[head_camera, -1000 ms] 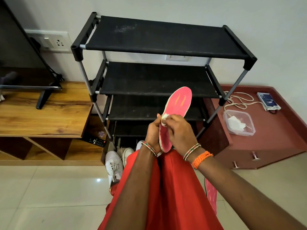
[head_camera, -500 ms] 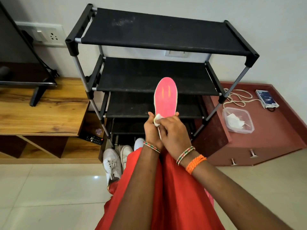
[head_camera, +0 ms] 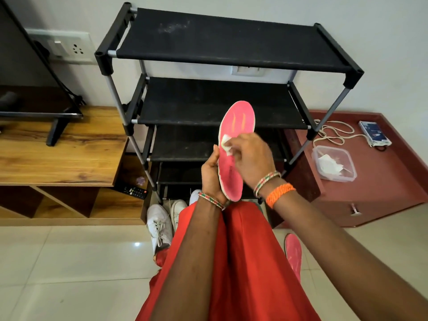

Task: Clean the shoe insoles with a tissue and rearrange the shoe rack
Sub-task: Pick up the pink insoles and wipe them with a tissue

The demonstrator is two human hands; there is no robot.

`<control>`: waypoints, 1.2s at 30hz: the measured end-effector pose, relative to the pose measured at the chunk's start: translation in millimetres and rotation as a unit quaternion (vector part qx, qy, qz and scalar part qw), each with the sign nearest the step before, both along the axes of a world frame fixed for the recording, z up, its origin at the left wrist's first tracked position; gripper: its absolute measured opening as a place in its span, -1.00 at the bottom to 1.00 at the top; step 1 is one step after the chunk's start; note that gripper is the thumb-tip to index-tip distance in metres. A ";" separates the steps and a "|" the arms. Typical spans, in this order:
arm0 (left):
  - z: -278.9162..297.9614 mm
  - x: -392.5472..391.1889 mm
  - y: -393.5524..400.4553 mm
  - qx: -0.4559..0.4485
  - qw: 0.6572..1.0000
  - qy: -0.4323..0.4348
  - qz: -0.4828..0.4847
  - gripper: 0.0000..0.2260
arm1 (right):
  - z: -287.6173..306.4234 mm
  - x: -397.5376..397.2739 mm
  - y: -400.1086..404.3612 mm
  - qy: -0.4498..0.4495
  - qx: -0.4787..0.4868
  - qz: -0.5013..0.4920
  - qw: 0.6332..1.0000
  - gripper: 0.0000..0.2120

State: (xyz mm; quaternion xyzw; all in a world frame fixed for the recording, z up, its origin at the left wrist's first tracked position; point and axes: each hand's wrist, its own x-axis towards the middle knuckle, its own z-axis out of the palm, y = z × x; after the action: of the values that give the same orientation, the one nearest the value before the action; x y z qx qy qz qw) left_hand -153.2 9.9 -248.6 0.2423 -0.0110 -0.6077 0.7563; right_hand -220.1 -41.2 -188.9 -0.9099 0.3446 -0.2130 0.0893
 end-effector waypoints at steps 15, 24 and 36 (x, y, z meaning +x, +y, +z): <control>6.3 -1.0 14.5 -0.056 0.998 0.010 -0.011 -0.56 | -1.6 -3.6 -11.2 -0.114 0.092 -0.010 0.989 -0.81; -3.0 6.0 12.7 0.030 0.999 0.027 0.000 -0.57 | -31.7 -23.4 45.3 -0.068 0.130 0.109 0.983 -0.77; 16.4 0.3 20.2 0.011 0.997 0.060 0.049 -0.65 | -23.7 -14.9 13.8 -0.085 0.066 0.088 0.990 -0.74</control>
State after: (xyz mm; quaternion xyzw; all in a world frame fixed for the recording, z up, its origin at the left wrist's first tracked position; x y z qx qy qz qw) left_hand -152.9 30.1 -232.2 0.2140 0.0533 -0.5835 0.7816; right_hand -235.0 -27.4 -212.6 -0.9072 0.2676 -0.2580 0.1969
